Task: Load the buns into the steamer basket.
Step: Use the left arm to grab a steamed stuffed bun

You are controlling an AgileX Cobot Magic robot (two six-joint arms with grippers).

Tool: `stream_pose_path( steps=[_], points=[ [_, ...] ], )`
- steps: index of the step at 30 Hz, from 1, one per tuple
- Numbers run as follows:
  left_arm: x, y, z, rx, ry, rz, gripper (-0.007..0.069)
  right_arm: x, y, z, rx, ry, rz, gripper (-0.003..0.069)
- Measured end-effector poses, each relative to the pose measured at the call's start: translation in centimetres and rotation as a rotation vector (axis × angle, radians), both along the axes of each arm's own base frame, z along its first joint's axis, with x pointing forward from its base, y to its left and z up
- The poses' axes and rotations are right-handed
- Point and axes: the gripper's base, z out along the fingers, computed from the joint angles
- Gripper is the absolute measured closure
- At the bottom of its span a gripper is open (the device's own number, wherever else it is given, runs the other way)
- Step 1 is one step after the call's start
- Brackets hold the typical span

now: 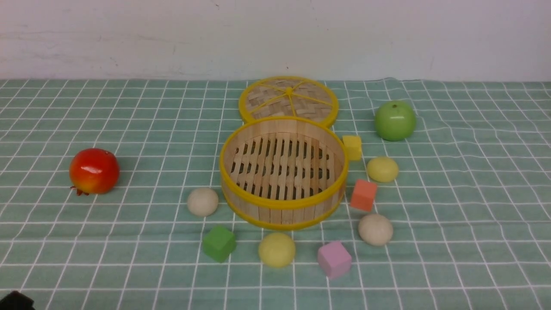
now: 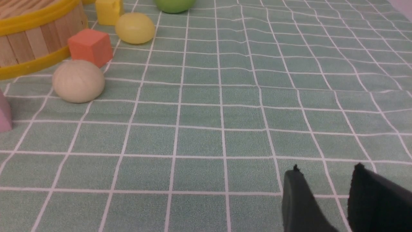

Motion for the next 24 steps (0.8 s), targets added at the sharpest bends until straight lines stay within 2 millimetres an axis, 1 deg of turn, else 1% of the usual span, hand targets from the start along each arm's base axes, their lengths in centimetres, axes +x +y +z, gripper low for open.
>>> stream_pose_path(
  steps=[3,4,5,6,7,9,10,11,12,13,14,15,16,17,18,19,20,21,22,23,24],
  points=[
    [-0.1,0.1,0.8,-0.059,-0.037,0.011,0.0494,0.0,0.0,0.0,0.0,0.0,0.0,0.0419],
    [-0.2,-0.1,1.5,-0.056,-0.036,-0.008,0.0494,0.0,0.0,0.0,0.0,0.0,0.0,0.0419],
    [-0.6,-0.3,3.1,-0.026,-0.048,-0.041,0.0492,0.0,0.0,0.0,0.0,0.0,0.0,0.0419],
    [-0.7,-0.5,3.6,-0.002,-0.035,-0.058,0.0491,0.0,0.0,0.0,0.0,0.0,0.0,0.0419],
    [-1.0,-0.9,5.5,0.061,-0.019,-0.104,0.0491,0.0,0.0,0.0,0.0,0.0,0.0,0.0419],
    [-0.7,-1.4,7.8,0.17,0.068,-0.173,0.0491,0.0,0.0,0.0,0.0,0.0,0.0,0.0419],
    [-0.4,-1.8,9.3,0.256,0.154,-0.232,0.0491,0.0,0.0,0.0,0.0,0.0,0.0,0.0419],
    [0.1,-1.8,9.6,0.289,0.201,-0.251,0.0491,0.0,0.0,0.0,0.0,0.0,0.0,0.0419],
    [0.6,-2.1,10.5,0.337,0.275,-0.297,0.0491,0.0,0.0,0.0,0.0,0.0,0.0,0.0419],
    [2.0,-2.3,11.1,0.4,0.399,-0.357,0.0491,0.0,0.0,0.0,0.0,0.0,0.0,0.0419],
    [1.9,-2.3,11.4,0.412,0.4,-0.362,0.0491,0.0,0.0,0.0,0.0,0.0,0.0,0.0419],
    [4.1,-2.4,11.8,0.493,0.548,-0.435,0.0491,0.0,0.0,0.0,0.0,0.0,0.0,0.0419],
    [5.1,-2.4,12.1,0.524,0.606,-0.468,0.0494,0.0,0.0,0.0,0.0,0.0,0.0,0.0419],
    [5.4,-2.4,11.9,0.529,0.62,-0.473,0.0495,0.0,0.0,0.0,0.0,0.0,0.0,0.0419],
    [7.6,-2.4,11.9,0.57,0.713,-0.523,0.0512,0.0,0.0,0.0,0.0,0.0,0.0,0.0419],
    [9.5,-2.5,11.8,0.602,0.755,-0.553,0.0538,0.0,0.0,0.0,0.0,0.0,0.0,0.0419],
    [10.6,-2.5,11.5,0.606,0.788,-0.572,0.0561,0.0,0.0,0.0,0.0,0.0,0.0,0.0419],
    [10.9,-2.6,11.6,0.612,0.787,-0.578,0.0567,0.0,0.0,0.0,0.0,0.0,0.0,0.0419],
    [12.6,-2.7,11.0,0.618,0.822,-0.612,0.061,0.0,0.0,0.0,0.0,0.0,0.0,0.0419],
    [14.7,-3.1,10.5,0.613,0.847,-0.649,0.0638,0.0,0.0,0.0,0.0,0.0,0.0,0.0419],
    [15.5,-3.4,10.4,0.618,0.846,-0.672,0.0638,0.0,0.0,0.0,0.0,0.0,0.0,0.0419]
  ],
)
